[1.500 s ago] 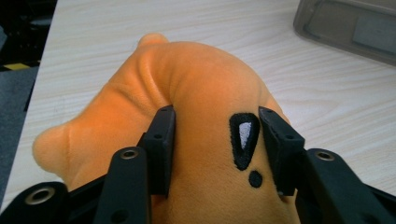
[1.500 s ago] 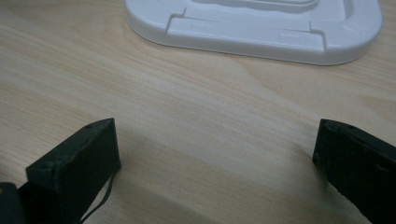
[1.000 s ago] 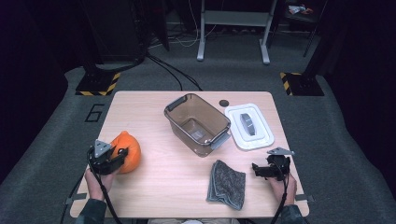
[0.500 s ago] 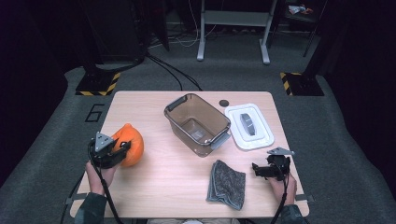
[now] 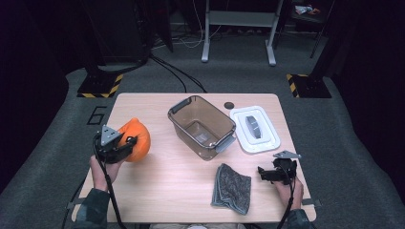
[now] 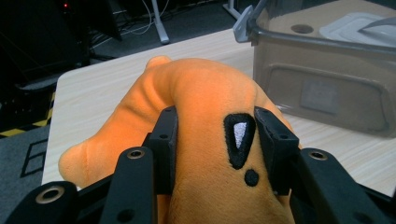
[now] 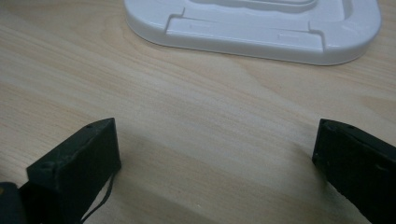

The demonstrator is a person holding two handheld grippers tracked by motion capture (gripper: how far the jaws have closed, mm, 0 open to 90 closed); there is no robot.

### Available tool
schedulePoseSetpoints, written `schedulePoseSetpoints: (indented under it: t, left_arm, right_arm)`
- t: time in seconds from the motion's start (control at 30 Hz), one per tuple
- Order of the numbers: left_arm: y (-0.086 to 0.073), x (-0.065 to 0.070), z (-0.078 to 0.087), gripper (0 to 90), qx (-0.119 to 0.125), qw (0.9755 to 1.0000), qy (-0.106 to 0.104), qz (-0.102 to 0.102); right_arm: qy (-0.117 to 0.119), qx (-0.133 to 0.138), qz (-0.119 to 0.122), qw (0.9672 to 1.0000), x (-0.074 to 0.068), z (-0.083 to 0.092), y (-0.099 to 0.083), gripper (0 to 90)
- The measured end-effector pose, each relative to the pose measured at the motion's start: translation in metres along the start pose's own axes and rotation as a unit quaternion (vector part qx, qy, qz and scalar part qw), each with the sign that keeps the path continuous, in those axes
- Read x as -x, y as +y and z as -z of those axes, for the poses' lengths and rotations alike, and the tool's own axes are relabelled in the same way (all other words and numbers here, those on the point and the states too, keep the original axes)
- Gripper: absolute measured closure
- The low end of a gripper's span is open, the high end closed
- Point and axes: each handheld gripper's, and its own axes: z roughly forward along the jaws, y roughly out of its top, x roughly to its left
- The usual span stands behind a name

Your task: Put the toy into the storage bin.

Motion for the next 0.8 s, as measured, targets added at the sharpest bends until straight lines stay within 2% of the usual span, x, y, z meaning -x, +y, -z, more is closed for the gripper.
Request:
schedulePoseSetpoints:
  t: [0.37,0.5,0.8]
  left_arm:
    - [0.024,0.001,-0.007,56.7,0.008,0.9999,-0.004,-0.014]
    - [0.033,0.001,-0.010,56.4,0.013,0.9998,-0.008,-0.012]
    - [0.055,0.003,-0.016,56.2,0.025,0.9993,-0.013,-0.026]
  right_arm:
    - [0.000,0.000,0.000,1.0000,0.000,0.000,0.000,0.0]
    - [-0.001,0.000,-0.001,1.0000,0.000,0.000,0.000,0.0]
    - [0.000,0.000,-0.001,1.0000,0.000,0.000,0.000,0.0]
